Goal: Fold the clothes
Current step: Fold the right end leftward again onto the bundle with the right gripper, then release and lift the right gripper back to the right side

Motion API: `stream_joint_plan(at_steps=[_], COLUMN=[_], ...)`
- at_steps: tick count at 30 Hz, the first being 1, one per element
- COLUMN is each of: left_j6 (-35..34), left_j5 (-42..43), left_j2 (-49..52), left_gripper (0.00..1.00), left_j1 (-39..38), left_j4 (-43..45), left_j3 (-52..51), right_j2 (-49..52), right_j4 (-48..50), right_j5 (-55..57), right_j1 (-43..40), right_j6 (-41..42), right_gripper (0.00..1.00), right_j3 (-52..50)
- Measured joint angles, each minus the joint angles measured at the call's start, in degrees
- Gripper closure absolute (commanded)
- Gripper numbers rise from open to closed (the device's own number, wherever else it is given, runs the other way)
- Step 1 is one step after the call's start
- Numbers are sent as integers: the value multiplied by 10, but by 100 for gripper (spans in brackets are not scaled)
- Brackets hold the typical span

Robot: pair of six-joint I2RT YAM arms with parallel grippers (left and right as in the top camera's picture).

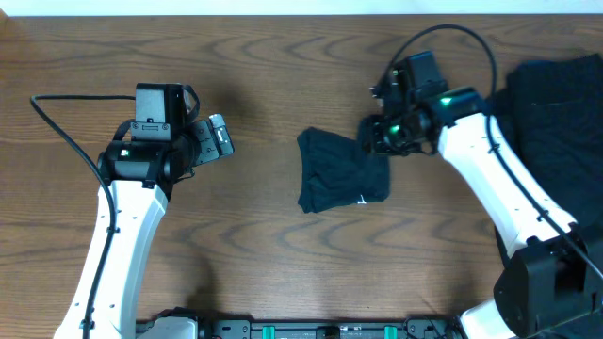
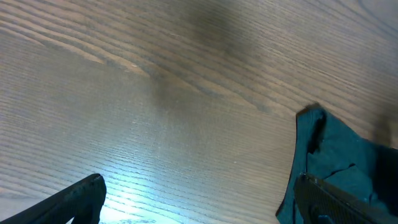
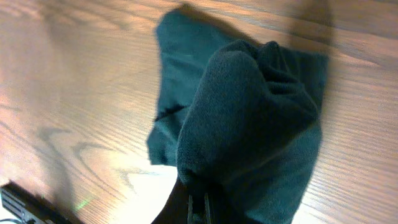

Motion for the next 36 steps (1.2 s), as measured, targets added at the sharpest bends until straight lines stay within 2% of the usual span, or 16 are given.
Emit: stream_joint_plan(at_steps=[10,18,19,21,26,31,36], left_j6=[0,0,0,0,0,0,0], left_j5=[0,0,0,0,0,0,0], left_j2=[0,0,0,0,0,0,0], left_gripper=[2,2,2,2,2,2,2], left_j1=[0,0,0,0,0,0,0], left_j4=[0,0,0,0,0,0,0], left_j3=[0,0,0,0,0,0,0], right_j2=[0,0,0,0,0,0,0], right_j4=[57,148,160,180,225,270,263], right_j5=[26,38,39,40,17,-45,-58], right_j1=[66,86,86,86,86,85,78], right_j6=[-5,-7,-7,-5,-7,-14,-24], right_gripper=[99,94,91,69,67,59,51], right_j3=[-20,-78,-87,-102,-129,-129,-129])
